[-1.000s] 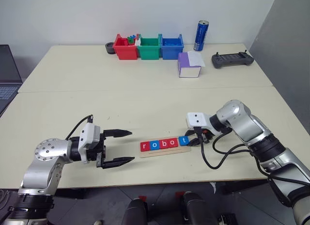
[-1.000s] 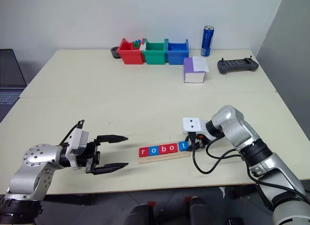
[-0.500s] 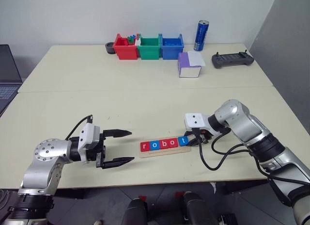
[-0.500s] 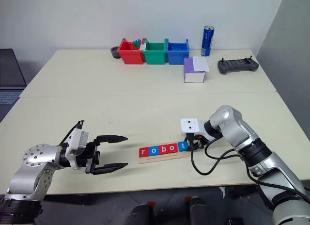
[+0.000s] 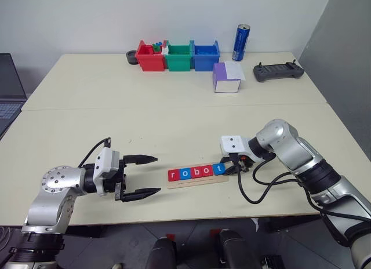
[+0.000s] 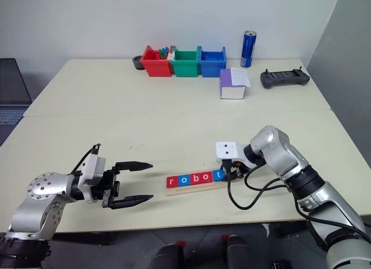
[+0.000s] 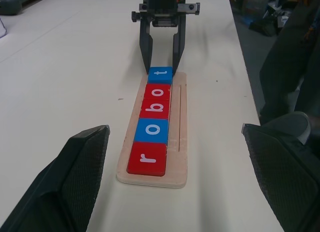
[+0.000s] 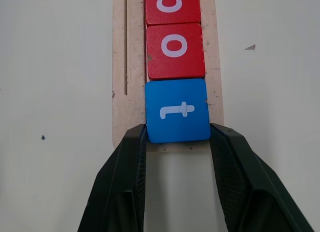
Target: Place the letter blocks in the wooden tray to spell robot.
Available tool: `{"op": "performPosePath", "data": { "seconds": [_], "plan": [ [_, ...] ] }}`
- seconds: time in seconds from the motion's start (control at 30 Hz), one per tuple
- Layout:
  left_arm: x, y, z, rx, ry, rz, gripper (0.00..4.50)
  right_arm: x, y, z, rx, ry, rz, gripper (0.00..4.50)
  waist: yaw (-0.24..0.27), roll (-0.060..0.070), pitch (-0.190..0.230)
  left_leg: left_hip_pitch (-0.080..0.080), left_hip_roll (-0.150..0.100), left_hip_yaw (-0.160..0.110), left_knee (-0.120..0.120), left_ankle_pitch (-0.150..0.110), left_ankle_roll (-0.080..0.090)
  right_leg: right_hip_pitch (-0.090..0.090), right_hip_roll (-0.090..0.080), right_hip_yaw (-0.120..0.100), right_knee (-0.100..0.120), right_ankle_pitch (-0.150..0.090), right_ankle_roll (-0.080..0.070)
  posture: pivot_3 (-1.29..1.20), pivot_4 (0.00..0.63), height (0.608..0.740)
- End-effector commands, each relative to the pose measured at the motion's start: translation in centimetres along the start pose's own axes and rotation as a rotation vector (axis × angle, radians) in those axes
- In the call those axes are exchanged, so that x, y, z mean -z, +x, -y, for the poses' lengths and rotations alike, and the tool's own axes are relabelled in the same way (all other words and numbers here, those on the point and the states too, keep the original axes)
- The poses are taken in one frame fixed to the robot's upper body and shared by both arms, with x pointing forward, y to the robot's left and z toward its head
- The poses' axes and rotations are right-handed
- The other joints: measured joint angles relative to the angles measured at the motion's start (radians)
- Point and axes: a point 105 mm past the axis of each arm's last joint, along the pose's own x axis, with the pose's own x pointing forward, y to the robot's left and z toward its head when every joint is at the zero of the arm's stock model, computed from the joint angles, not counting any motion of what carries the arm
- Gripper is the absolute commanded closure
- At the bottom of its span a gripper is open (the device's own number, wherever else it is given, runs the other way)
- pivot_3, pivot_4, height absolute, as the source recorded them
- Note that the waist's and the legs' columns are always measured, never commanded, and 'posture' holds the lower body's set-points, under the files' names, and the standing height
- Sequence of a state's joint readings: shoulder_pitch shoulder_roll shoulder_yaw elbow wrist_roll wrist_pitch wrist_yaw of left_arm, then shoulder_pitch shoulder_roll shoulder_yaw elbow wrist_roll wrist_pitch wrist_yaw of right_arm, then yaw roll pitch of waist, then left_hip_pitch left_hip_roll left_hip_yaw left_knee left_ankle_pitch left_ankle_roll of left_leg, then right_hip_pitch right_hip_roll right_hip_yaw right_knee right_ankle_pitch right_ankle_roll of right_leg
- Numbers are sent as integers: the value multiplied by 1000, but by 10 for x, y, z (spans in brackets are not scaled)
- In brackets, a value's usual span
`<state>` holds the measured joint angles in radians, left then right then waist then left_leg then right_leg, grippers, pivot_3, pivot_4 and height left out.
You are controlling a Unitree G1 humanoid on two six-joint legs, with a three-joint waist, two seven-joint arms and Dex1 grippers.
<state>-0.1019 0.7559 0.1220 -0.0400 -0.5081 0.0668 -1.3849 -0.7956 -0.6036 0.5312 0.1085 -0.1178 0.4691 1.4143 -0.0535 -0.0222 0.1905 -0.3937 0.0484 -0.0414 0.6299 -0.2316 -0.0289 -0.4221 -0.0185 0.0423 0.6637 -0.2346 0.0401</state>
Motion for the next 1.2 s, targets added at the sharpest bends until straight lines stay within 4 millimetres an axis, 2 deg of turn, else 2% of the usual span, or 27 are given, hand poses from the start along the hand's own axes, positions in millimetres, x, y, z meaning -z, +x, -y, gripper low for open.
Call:
{"op": "performPosePath", "data": {
  "seconds": [0.03,0.3,0.47,0.57,0.6,0.77,0.87,0.93,1.2],
  "plan": [
    [-6,-3,-2,-9,32,11,0,-9,-2,0,5,-27,12,3026,0,0,0,0,0,0,0,0,0,0,0,0,0,0,0,0,150,740],
    [-4,-4,-3,-9,33,9,0,-14,-3,0,7,-30,33,3026,0,0,0,0,0,0,0,0,0,0,0,0,0,0,0,0,150,740],
    [-7,1,-3,-5,37,12,0,-16,-5,-1,4,-21,44,1307,0,0,0,-1,0,0,0,0,0,-1,0,0,0,0,0,0,150,740],
    [-9,2,-4,-4,38,13,0,-17,-7,1,14,-16,51,114,1,0,0,-1,0,0,0,0,0,-1,0,0,0,0,0,0,150,740],
    [-10,2,-4,-3,39,13,0,-17,-8,2,20,-14,52,15,1,0,0,-1,0,0,0,0,0,-1,0,0,0,0,0,0,150,740],
    [-14,2,-5,-3,42,14,0,-22,-28,7,58,-19,96,15,1,0,0,-1,0,0,0,0,0,-1,0,0,0,0,0,0,150,740],
    [-15,1,-4,-5,42,13,0,-34,-47,8,82,-27,202,15,1,0,0,-1,0,0,0,0,0,-1,0,0,0,0,0,0,150,740],
    [-15,0,-4,-7,42,12,0,-35,-58,7,98,-12,259,15,1,0,0,-1,0,0,0,0,0,-1,0,0,0,0,0,0,150,740],
    [-13,-1,-4,-11,40,12,0,3,-80,-3,160,115,290,15,7,0,0,-2,0,0,0,0,0,-1,0,0,-1,0,0,0,150,740]
  ]
}}
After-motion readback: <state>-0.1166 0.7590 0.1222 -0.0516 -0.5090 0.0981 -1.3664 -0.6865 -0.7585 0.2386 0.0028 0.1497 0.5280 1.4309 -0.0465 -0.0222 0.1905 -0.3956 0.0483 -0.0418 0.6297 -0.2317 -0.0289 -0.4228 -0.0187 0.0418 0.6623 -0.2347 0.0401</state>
